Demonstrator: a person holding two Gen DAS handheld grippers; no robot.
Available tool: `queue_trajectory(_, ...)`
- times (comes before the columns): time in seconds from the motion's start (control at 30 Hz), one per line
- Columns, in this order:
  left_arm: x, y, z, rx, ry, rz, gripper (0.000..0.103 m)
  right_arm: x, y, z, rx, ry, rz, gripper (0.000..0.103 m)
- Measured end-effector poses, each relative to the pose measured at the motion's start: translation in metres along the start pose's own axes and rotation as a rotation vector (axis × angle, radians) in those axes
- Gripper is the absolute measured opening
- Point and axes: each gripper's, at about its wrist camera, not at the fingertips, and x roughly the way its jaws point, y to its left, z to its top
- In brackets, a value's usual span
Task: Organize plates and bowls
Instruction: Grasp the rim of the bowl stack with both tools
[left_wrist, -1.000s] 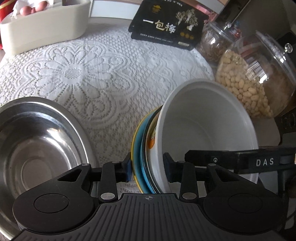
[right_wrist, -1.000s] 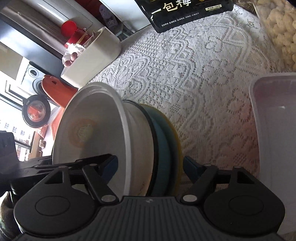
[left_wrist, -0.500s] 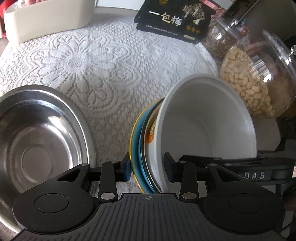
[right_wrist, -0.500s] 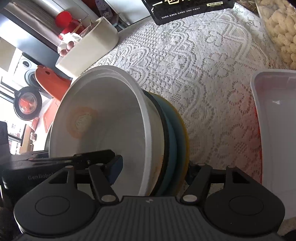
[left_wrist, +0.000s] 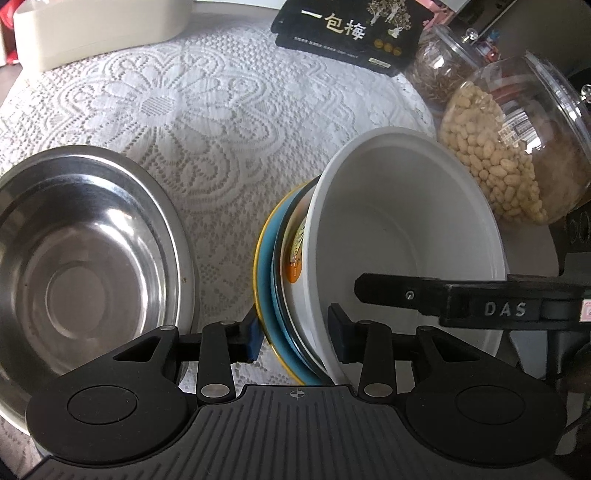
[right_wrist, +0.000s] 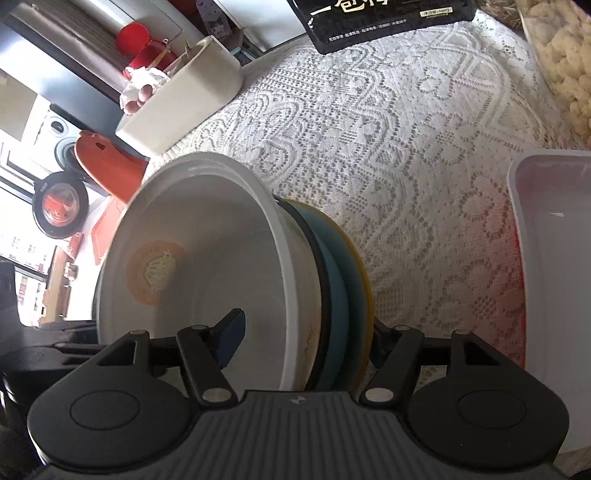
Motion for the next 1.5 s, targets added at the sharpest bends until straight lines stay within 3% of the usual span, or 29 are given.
queue_trajectory(0.4, -0.004, 0.004, 0.0, -0.048, 0.016, -0.042, 0.041, 0.001, 0.009, -0.012, 0.019, 0.033, -0.024, 0.071)
queue_trajectory(0.7, -0.013, 0.016, -0.009, -0.056, 0.033, -0.035, 0.042, 0.005, 0.027, -0.028, -0.029, 0.135, 0.001, 0.071)
queue_trajectory(0.93, -0.013, 0.012, -0.006, -0.033, 0.024, -0.047, 0.046, 0.002, 0.02, -0.016, -0.031, 0.076, -0.051, 0.071)
queue_trajectory(1.1, -0.009, 0.011, -0.003, -0.032, 0.023, -0.049, 0.053, 0.004, 0.016, -0.01, -0.009, 0.069, -0.049, 0.071)
queue_trajectory(1.27, -0.005, 0.011, 0.0, -0.027, 0.018, -0.04, 0.053, 0.004, 0.016, -0.01, 0.014, 0.07, -0.044, 0.071)
queue_trajectory(1.37, -0.004, 0.011, -0.001, -0.034, 0.017, -0.042, 0.053, 0.004, 0.016, -0.01, 0.013, 0.072, -0.022, 0.063)
queue_trajectory(1.5, -0.006, 0.009, -0.003, -0.037, 0.021, -0.028, 0.053, 0.003, 0.02, -0.01, -0.018, 0.073, -0.032, 0.063)
